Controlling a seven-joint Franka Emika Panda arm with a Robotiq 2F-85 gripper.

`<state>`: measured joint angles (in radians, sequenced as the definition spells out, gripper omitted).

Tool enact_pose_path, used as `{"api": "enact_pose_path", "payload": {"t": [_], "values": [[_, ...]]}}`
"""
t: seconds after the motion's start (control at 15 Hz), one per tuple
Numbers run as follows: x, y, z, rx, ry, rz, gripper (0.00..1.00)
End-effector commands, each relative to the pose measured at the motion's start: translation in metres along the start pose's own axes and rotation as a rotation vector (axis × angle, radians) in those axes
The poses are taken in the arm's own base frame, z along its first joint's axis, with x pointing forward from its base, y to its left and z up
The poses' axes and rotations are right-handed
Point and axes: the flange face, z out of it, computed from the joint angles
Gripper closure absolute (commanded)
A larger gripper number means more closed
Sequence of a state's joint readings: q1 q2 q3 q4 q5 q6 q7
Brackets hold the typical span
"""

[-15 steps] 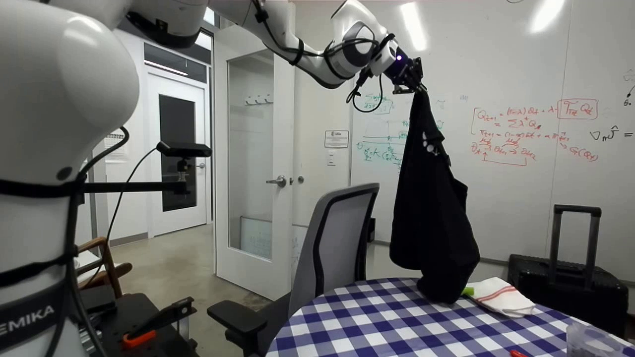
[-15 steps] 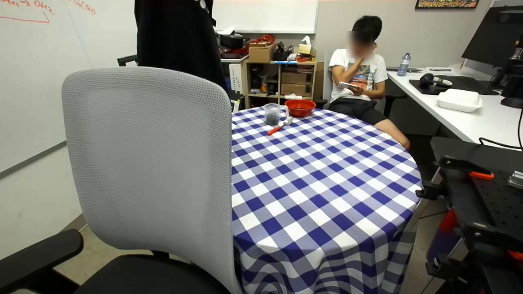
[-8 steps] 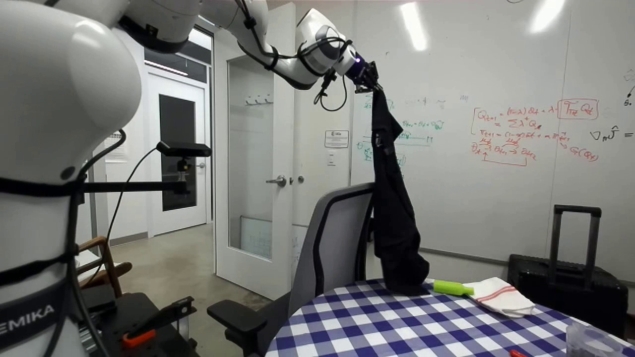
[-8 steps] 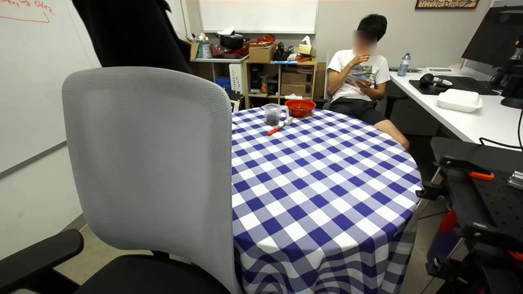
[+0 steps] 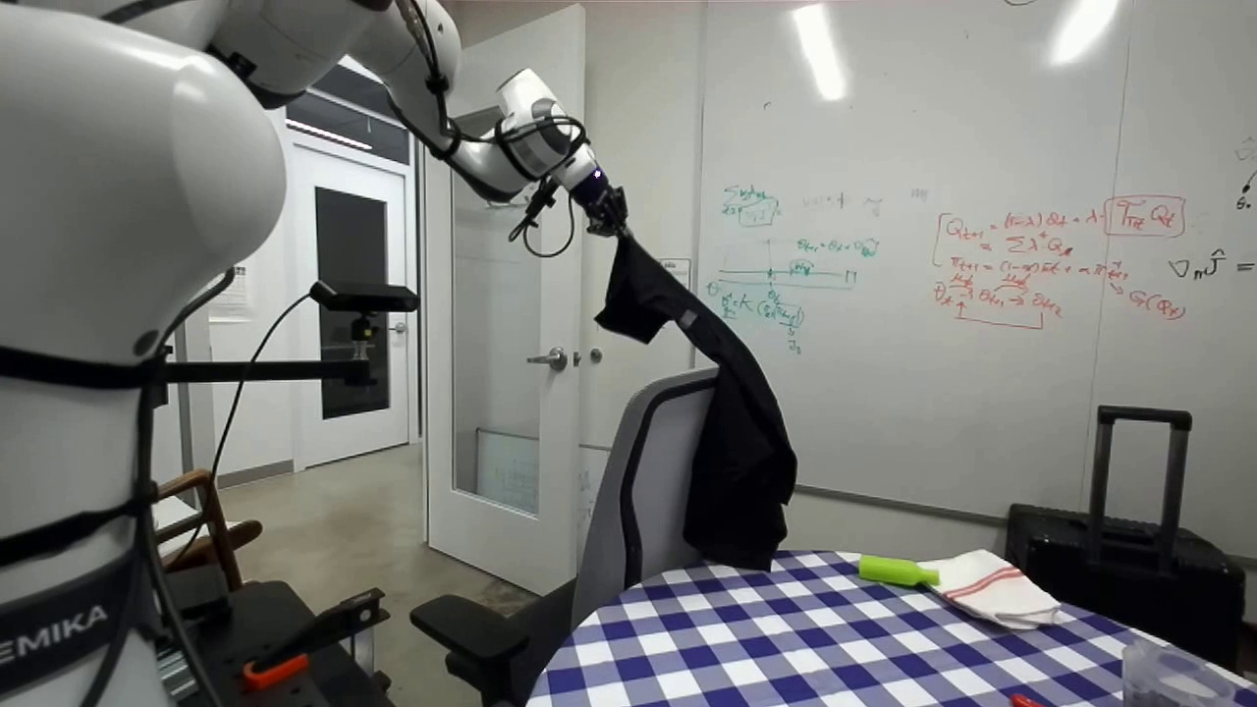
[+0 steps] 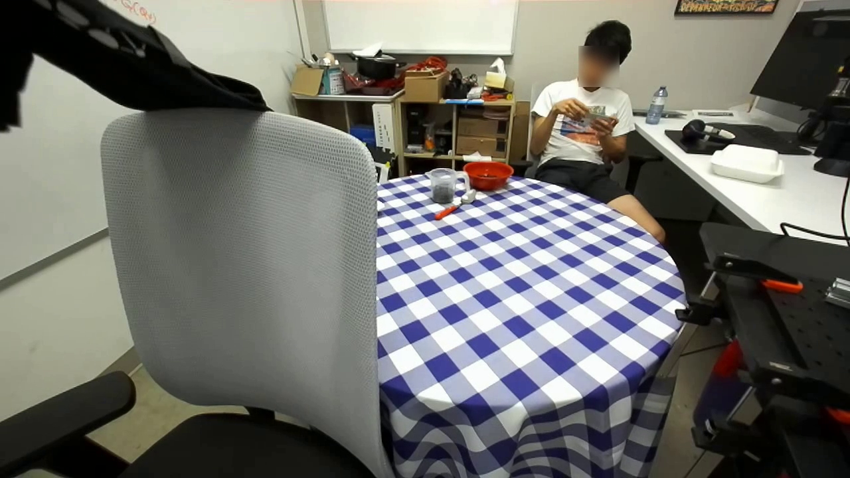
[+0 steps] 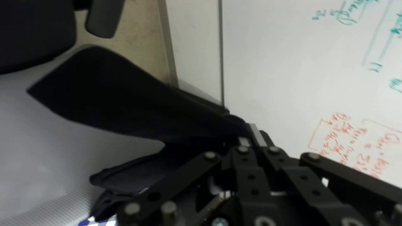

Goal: Put the black cloth on the chair

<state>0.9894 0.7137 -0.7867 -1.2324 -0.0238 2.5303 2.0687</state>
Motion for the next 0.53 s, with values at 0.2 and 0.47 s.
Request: {"api": "enact_pose_path", "payload": {"t": [0.2,0.47], "values": [[-0.084,0.158,0.065,-0.308,-0.045,-0.239,0.91],[-0.1,0.218,0.086,-0.447,-0.07,-0.405,0.5]]}}
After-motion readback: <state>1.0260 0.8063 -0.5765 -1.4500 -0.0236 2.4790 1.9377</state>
